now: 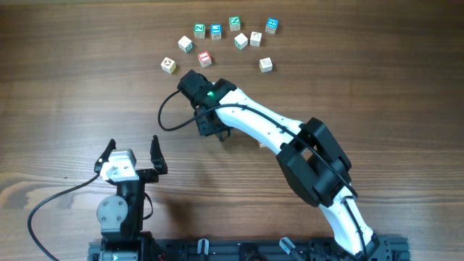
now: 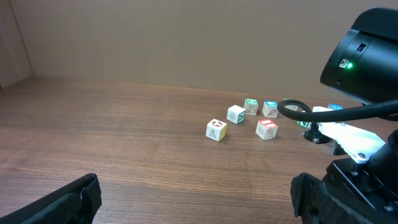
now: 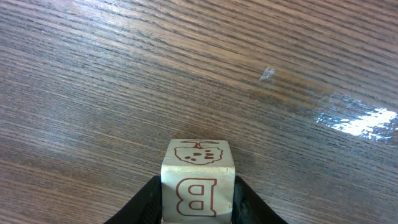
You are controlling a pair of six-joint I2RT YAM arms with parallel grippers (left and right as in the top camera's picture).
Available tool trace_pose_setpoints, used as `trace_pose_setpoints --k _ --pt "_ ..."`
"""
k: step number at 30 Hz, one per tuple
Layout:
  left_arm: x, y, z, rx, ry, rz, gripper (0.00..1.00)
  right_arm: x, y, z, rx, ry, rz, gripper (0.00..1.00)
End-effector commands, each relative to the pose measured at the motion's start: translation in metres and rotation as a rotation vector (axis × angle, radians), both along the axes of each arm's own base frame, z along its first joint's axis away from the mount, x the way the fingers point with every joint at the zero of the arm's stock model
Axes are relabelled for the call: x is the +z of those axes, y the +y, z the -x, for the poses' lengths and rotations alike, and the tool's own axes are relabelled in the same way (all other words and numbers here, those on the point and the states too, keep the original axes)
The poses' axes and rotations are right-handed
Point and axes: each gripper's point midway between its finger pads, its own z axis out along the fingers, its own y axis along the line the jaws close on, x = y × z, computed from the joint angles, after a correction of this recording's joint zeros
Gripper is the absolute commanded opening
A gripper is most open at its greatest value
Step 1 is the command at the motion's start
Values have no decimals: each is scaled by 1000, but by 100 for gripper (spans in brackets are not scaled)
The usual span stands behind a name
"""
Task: Form a tower
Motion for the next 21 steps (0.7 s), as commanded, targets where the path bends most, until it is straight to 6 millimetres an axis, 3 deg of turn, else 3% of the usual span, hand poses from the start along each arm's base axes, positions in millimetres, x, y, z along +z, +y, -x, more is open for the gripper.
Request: trace_pose_setpoints --k 1,4,9,14,17,21 --pt "0 4 0 17 0 -19 100 23 4 -13 -3 -62 -34 41" --pt "0 4 0 17 0 -19 100 23 5 -13 -4 -64 -36 40" --pt "0 4 0 17 0 -19 100 23 5 -14 -3 -66 -37 30" --pt "0 4 0 17 0 -19 100 37 6 -15 -3 -85 -57 31" --pt "0 4 0 17 0 -19 100 66 6 -16 -3 -126 -90 31" --pt "0 4 0 17 0 -19 100 111 -10 -13 -18 -194 -87 31"
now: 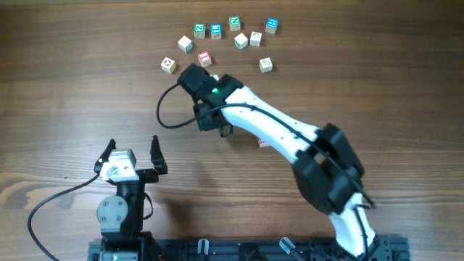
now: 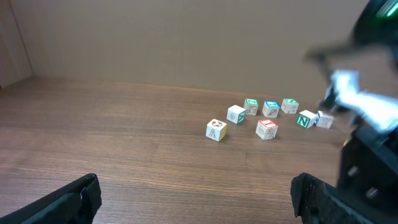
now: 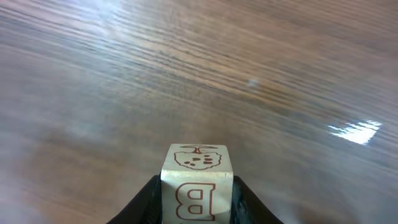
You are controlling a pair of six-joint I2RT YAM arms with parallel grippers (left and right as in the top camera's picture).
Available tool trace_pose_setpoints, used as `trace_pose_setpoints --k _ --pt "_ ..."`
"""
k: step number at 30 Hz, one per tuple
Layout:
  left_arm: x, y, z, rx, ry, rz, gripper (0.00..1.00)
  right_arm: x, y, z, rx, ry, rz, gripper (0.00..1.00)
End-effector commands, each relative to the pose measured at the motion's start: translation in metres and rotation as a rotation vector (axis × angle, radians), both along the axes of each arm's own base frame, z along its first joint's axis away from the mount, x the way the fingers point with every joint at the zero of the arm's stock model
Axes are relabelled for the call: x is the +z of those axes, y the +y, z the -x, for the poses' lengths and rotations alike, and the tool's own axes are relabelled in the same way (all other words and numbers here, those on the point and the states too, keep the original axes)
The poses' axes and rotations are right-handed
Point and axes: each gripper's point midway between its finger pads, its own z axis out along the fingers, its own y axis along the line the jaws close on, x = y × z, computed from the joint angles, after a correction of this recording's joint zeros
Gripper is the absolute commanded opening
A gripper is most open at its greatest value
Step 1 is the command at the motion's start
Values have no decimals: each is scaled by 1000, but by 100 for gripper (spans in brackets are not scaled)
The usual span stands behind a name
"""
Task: Form a tower
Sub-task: 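Lift the B block and carry it over the three-block stack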
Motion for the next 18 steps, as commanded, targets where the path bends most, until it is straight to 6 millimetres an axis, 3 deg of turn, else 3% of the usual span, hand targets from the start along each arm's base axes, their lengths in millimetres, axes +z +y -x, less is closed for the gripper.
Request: trace_pose_setpoints --k 1,5,9,13,18 --pt "0 4 0 17 0 -19 100 77 -14 -7 -25 -142 -43 31" --pt "0 4 0 18 -1 -19 100 128 -33 6 -36 -199 -70 30" --pt "0 4 0 18 0 -19 100 165 -57 16 -58 -228 -100 30" --pt "0 4 0 18 0 -19 100 184 -88 25 -97 -224 -88 30" --pt "0 4 0 18 0 -19 100 184 -121 34 -146 -163 -39 30"
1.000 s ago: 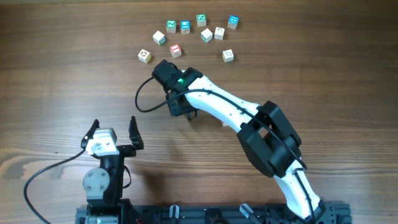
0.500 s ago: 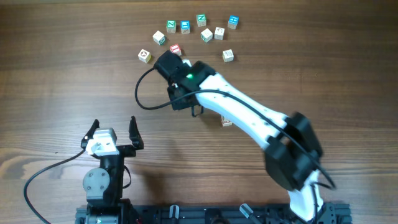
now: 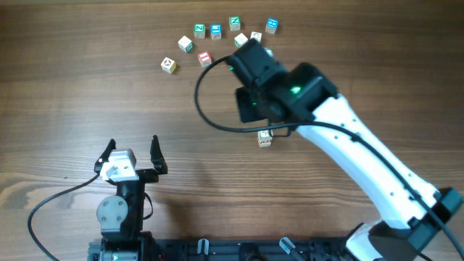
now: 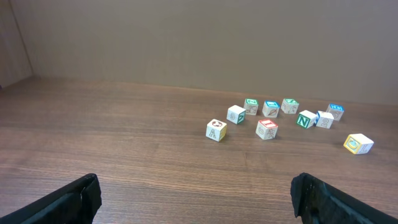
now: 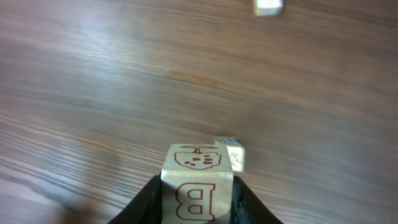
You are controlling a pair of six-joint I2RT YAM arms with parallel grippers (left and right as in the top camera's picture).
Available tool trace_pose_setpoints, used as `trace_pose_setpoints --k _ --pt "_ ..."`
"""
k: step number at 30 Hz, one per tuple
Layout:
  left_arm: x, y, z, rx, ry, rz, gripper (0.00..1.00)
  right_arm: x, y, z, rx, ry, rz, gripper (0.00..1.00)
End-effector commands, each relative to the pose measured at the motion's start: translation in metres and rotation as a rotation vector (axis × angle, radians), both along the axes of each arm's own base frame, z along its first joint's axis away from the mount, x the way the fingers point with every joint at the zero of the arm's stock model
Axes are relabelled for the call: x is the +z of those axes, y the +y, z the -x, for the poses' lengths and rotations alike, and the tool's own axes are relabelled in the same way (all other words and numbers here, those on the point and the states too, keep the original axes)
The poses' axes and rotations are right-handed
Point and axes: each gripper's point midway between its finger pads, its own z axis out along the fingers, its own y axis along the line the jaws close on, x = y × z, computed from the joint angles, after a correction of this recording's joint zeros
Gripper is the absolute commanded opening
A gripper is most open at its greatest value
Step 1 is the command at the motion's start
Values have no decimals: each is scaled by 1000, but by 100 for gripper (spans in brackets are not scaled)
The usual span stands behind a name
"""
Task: Form a tower
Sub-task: 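Lift the B block and carry it over the three-block stack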
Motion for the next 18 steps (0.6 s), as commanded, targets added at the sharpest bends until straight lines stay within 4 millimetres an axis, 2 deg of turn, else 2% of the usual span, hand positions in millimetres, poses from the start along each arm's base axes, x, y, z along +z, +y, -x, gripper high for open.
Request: trace_pose_setpoints --k 1,6,11,18 --pt "0 4 0 18 0 -19 100 8 -19 2 -33 15 9 30" --pt "0 4 0 18 0 -19 100 -10 -30 3 -60 62 42 30" --pt "0 4 0 18 0 -19 100 -23 -23 4 -48 86 19 29" --pt "0 4 0 18 0 -19 100 -60 -23 8 -70 136 26 29"
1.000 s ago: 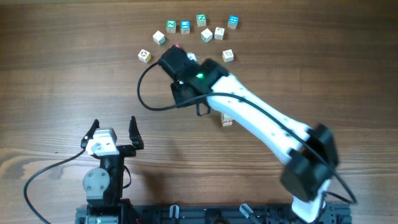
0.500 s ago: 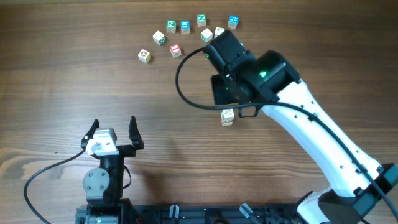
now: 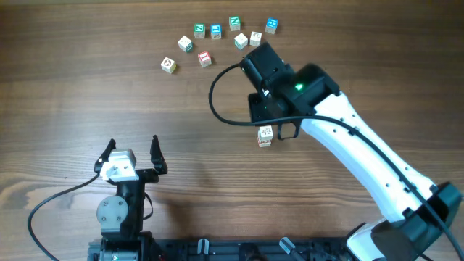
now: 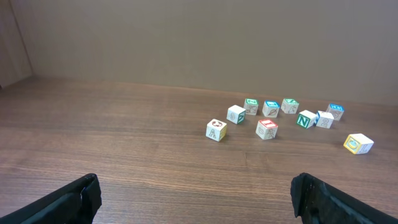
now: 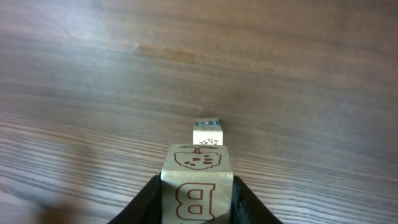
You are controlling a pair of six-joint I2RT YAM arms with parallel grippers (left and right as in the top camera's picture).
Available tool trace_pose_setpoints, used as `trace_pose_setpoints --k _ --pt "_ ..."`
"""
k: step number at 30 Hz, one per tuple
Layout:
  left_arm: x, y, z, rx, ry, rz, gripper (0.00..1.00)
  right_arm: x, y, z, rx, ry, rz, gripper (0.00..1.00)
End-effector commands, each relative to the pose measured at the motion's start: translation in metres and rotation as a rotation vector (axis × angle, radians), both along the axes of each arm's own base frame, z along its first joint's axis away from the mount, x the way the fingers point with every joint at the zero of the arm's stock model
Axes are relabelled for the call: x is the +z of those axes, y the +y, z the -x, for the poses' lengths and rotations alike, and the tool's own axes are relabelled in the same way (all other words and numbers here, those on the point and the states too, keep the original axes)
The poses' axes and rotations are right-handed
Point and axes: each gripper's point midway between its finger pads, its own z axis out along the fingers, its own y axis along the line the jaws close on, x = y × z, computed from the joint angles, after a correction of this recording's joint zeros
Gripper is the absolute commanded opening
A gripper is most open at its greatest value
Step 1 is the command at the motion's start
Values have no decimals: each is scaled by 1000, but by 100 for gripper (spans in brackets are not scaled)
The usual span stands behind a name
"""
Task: Form a tower
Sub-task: 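Lift the B block and carry it over the three-block stack, then lower the B block onto the ladybug block and align it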
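My right gripper (image 5: pixel 198 202) is shut on a cream block with a red letter B (image 5: pixel 198 180) and holds it above the table. On the wood below, just beyond the B block in the right wrist view, a small white block (image 5: pixel 207 132) sits alone; overhead it shows at the table's middle (image 3: pixel 265 135), just in front of the right wrist (image 3: pixel 272 94). The B block is hidden under the wrist in the overhead view. My left gripper (image 3: pixel 133 156) rests open near the front left, nothing between its fingers (image 4: pixel 78 199).
Several loose letter blocks lie at the back of the table, among them a white-and-yellow one (image 3: pixel 168 65), a red one (image 3: pixel 204 59), a green one (image 3: pixel 234 23) and a blue one (image 3: pixel 271 26). A yellow block (image 4: pixel 357 144) lies nearer. A black cable (image 3: pixel 217 101) loops left of the right wrist.
The right gripper with the B block has shifted a little right and toward the front. The white block now lies straight ahead of the B block instead of beside its upper right corner.
The right gripper held the B block low over the left-centre of the table, then slightly farther back. Then it was higher and well to the right, near the lone white block. Now it is lined up close to that block. The left arm stayed still.
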Motion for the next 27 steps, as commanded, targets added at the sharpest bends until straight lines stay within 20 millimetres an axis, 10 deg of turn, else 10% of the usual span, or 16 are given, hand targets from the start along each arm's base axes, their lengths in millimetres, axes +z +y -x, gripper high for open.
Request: trace_pose_setpoints --k 1,12,27 --pt "0 4 0 18 0 -19 100 -18 -2 5 -23 35 -3 29" --pt "0 4 0 17 0 -19 100 -64 -6 12 -2 68 27 29" --pt "0 4 0 18 0 -19 100 -77 -6 11 10 81 41 30"
